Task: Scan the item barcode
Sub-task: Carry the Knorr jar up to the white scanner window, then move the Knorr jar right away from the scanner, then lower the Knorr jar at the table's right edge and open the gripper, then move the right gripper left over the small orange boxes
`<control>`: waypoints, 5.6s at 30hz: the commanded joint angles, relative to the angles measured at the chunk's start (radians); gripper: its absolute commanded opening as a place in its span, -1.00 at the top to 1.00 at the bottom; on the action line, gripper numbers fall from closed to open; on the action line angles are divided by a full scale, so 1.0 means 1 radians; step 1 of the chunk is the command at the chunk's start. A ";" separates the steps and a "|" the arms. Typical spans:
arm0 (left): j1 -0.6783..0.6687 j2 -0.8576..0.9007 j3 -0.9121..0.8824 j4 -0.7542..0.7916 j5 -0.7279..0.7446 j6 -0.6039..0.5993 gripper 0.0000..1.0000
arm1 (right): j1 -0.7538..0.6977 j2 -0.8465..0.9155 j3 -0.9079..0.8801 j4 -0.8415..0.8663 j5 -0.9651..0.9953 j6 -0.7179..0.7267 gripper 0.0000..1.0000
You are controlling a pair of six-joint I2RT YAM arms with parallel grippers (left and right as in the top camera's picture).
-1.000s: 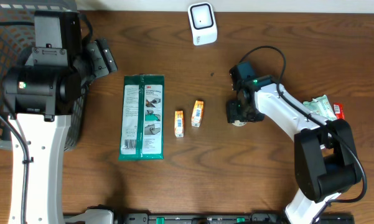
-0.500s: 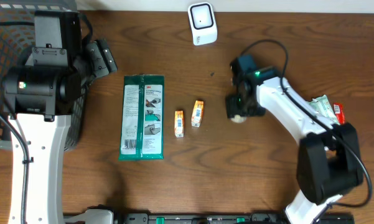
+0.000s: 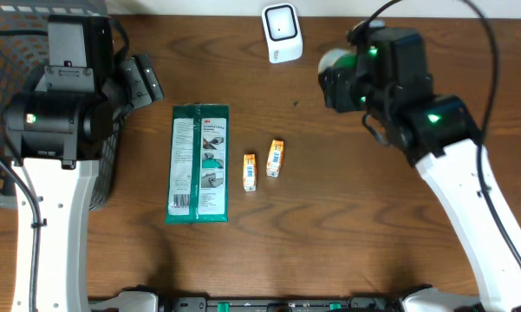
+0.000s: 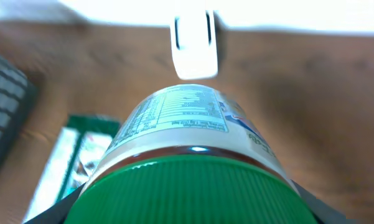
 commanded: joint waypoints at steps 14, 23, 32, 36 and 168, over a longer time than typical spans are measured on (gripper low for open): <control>0.003 0.003 0.000 -0.003 -0.005 0.009 -0.73 | 0.038 0.213 0.199 0.258 0.034 -0.033 0.98; 0.003 0.003 0.000 -0.003 -0.005 0.009 -0.73 | 0.048 0.491 0.335 0.502 0.092 -0.053 0.98; 0.003 0.003 0.000 -0.003 -0.005 0.009 -0.72 | 0.029 0.730 0.335 0.873 0.101 -0.081 0.98; 0.003 0.003 0.000 -0.003 -0.005 0.009 -0.72 | 0.013 0.816 0.335 1.046 0.101 -0.081 0.98; 0.003 0.003 0.000 -0.003 -0.005 0.009 -0.73 | -0.553 0.001 -0.500 0.076 -0.153 -0.008 -0.99</control>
